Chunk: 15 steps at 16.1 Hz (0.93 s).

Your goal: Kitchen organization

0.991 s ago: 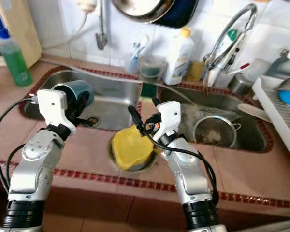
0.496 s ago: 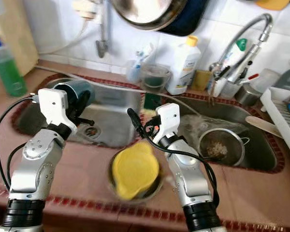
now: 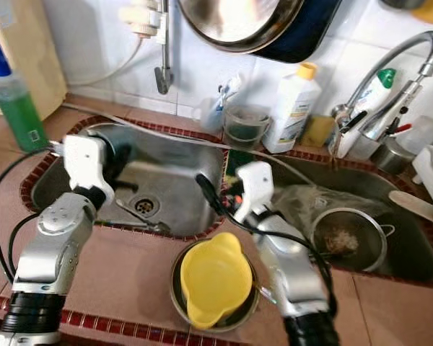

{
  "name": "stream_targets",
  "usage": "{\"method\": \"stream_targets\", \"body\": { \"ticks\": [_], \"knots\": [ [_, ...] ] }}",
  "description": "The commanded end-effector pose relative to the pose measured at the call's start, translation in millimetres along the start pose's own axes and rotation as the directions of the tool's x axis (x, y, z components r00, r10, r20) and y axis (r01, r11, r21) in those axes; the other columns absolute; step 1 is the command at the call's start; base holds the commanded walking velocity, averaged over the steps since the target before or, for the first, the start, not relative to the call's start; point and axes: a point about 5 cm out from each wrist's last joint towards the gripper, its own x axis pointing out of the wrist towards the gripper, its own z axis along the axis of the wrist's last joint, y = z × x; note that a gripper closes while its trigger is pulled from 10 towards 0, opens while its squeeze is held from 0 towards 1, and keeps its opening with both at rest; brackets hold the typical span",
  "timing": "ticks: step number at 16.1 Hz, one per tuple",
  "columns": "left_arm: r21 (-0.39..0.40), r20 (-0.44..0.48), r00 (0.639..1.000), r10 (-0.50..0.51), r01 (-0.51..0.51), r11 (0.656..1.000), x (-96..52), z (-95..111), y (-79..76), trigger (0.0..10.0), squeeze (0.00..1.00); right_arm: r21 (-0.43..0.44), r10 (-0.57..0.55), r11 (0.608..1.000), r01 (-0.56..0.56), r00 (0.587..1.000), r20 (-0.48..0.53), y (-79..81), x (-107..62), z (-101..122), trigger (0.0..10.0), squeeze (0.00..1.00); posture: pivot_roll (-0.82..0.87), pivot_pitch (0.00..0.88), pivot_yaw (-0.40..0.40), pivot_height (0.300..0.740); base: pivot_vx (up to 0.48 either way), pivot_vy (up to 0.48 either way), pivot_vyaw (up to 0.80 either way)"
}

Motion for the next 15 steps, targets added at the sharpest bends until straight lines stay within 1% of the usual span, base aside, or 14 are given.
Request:
{"method": "stream_targets", "body": {
  "ticks": [1,3,4,5,6,7,8,9,10,11,13,15],
  "knots": [
    [0.032,0.015,1.0,-0.014,0.013,0.999,4.4,7.1,-3.2,10.0,0.0,-0.013,0.022,1.0,-0.022,1.0,0.009,-0.6,-3.5,6.9,10.0,0.0,0.0,0.0,-0.101,0.74,0.0,0.0,0.0],
    [0.058,-0.003,1.0,-0.004,0.004,0.998,6.2,6.3,2.4,10.0,0.0,0.004,0.034,0.999,-0.034,0.999,0.005,0.8,-6.1,9.0,10.0,0.0,-0.01,0.0,-0.097,0.74,0.0,0.0,0.0],
    [0.103,-0.041,0.999,0.011,-0.007,0.995,11.2,3.5,10.2,10.0,0.0,-0.006,0.058,0.998,-0.058,0.998,-0.005,3.4,-11.9,10.7,10.0,0.0,-0.02,0.0,-0.09,0.74,0.0,0.0,0.0],
    [0.112,-0.05,0.999,0.013,-0.007,0.994,12.4,2.9,11.4,10.0,0.0,-0.006,0.059,0.998,-0.059,0.998,-0.007,3.5,-12.9,10.8,10.0,0.0,-0.03,0.0,-0.088,0.74,0.0,0.0,0.0],
    [0.134,-0.086,0.996,0.023,-0.012,0.991,17.7,-0.6,15.7,10.0,0.0,-0.009,0.059,0.998,-0.059,0.998,-0.011,4.7,-16.4,12.1,10.0,0.0,-0.05,0.0,-0.079,0.74,0.0,0.0,0.0],
    [0.15,-0.095,0.995,0.026,-0.012,0.989,20.1,-1.2,16.7,10.0,0.0,-0.006,0.058,0.998,-0.059,0.998,-0.011,5.4,-18.0,13.0,10.0,0.0,-0.05,0.0,-0.076,0.74,0.0,0.0,0.0],
    [0.179,-0.138,0.989,0.042,-0.017,0.984,24.6,-5.6,17.2,10.0,0.0,0.004,0.055,0.998,-0.055,0.998,-0.009,6.5,-21.0,14.6,10.0,0.0,-0.06,0.0,-0.063,0.74,0.0,0.0,0.0],
    [0.17,-0.18,0.983,0.035,-0.004,0.985,27.1,-10.4,16.3,10.0,0.0,0.01,0.051,0.999,-0.051,0.999,-0.009,7.6,-23.0,15.5,10.0,0.0,-0.07,0.0,-0.057,0.74,0.0,0.0,0.0],
    [0.171,-0.19,0.982,0.023,0.009,0.985,28.0,-12.1,15.3,10.0,0.0,0.012,0.049,0.999,-0.049,0.999,-0.009,8.7,-23.8,15.5,10.0,0.0,-0.07,0.0,-0.051,0.74,0.0,0.0,0.0],
    [0.153,-0.203,0.979,0.023,0.008,0.988,29.2,-14.9,15.4,10.0,0.0,0.014,0.044,0.999,-0.044,0.999,-0.009,10.0,-25.3,15.8,10.0,0.0,-0.08,0.0,-0.044,0.74,0.0,0.0,0.0],
    [0.122,-0.28,0.96,0.002,0.033,0.992,30.3,-25.9,14.5,10.0,0.0,0.024,0.032,0.999,-0.032,0.999,-0.008,11.8,-29.0,17.0,10.0,0.0,-0.09,0.0,-0.032,0.74,0.0,0.0,0.0],
    [0.094,-0.363,0.932,-0.007,0.044,0.995,29.0,-37.4,14.3,10.0,0.0,0.033,0.027,0.999,-0.026,1.0,-0.012,14.6,-32.1,16.9,10.0,0.0,-0.09,0.0,-0.02,0.74,0.0,0.0,0.0]
  ]
}}
